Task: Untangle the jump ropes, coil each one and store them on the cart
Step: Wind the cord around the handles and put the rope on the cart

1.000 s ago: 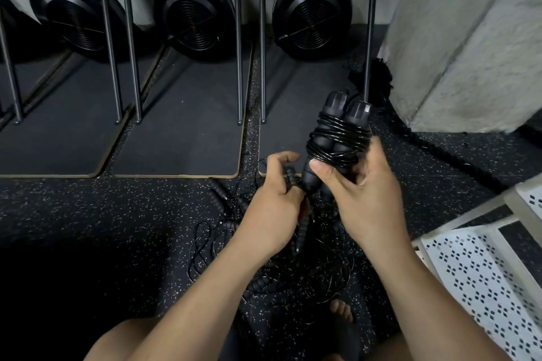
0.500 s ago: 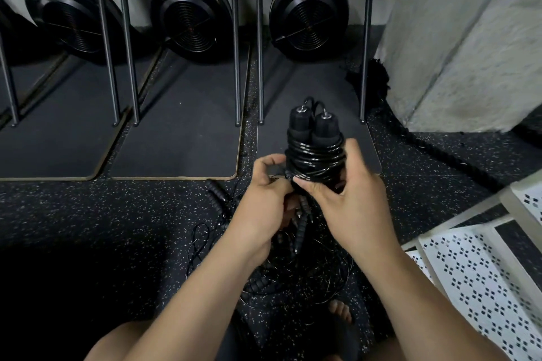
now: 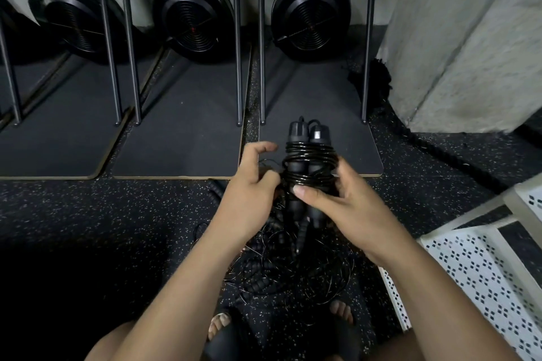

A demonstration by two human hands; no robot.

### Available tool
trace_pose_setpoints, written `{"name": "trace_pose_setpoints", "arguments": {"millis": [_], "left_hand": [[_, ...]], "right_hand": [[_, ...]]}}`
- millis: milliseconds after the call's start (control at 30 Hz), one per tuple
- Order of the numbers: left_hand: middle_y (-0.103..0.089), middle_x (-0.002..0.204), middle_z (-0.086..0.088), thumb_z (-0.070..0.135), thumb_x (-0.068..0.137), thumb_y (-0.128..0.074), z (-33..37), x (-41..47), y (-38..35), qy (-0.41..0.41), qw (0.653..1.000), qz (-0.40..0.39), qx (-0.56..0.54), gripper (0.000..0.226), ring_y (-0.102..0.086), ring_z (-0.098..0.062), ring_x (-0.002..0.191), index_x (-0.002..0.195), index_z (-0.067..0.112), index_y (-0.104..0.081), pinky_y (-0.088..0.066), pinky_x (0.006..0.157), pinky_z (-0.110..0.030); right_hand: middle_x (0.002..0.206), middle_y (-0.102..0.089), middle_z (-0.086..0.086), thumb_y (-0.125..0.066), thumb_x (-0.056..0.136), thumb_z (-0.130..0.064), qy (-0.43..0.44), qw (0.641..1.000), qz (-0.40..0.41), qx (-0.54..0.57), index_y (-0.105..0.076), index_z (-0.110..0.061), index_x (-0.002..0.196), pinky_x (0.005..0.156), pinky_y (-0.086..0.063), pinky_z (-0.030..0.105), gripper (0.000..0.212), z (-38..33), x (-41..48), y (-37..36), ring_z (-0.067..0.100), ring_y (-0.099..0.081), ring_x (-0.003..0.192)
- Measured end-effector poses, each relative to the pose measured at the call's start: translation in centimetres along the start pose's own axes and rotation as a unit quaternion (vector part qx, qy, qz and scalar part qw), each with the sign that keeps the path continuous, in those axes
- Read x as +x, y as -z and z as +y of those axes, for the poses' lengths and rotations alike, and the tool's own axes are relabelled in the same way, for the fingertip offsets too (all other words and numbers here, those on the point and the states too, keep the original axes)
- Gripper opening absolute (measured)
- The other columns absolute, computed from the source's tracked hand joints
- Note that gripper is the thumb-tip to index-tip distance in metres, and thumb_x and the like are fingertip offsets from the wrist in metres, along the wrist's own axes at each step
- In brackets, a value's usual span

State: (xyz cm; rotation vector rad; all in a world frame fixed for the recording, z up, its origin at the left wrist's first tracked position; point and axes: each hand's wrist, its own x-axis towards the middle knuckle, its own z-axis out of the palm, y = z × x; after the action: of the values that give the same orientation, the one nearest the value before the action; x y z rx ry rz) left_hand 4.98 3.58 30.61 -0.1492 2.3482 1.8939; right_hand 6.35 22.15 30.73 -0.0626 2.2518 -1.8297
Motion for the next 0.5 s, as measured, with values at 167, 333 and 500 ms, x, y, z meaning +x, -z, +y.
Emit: {"name": "trace_pose_setpoints", "arguments": {"millis": [167,333,500], "left_hand": [[-0.076,0.117,0.015,0.044,0.114,-0.042,0.3,-0.6,-0.6,-0.014,1.000,-0.023,-0.005,0.026,-0.070,-0.009,0.115,0.117,0.042,-0.068,-0.051,0.110,-0.048],[-0.080,0.106,0.009,0.088,0.094,-0.036,0.5,-1.2,-1.1,0.014,1.000,-0.013,-0.025,0.068,-0.075,-0.012,0.106,0.113,0.033,-0.072,-0.056,0.102,-0.048],[-0.082,0.105,-0.003,0.081,0.090,-0.055,1.1,-0.5,-0.3,0.081,0.989,0.008,-0.127,0.067,-0.079,-0.021,0.103,0.109,0.021,-0.080,-0.058,0.104,-0.049]], "right_hand": [[0.127,-0.077,-0.004,-0.080,0.093,-0.029,-0.039,0.992,-0.014,0.117,-0.061,-0.027,0.136,0.107,-0.056,0.048,0.047,-0.5,-0.2,0.0,0.016,-0.074,0.119],[0.120,-0.075,0.019,-0.070,0.101,-0.024,-0.103,0.976,-0.112,0.159,-0.051,-0.022,0.138,0.086,-0.064,0.055,0.042,-0.8,-0.6,-0.1,0.042,-0.076,0.106],[0.113,-0.078,0.016,-0.072,0.096,-0.028,-0.090,0.970,-0.198,0.109,-0.051,-0.030,0.142,0.065,-0.056,0.033,0.051,-0.8,-1.1,0.3,0.031,-0.076,0.090]]}}
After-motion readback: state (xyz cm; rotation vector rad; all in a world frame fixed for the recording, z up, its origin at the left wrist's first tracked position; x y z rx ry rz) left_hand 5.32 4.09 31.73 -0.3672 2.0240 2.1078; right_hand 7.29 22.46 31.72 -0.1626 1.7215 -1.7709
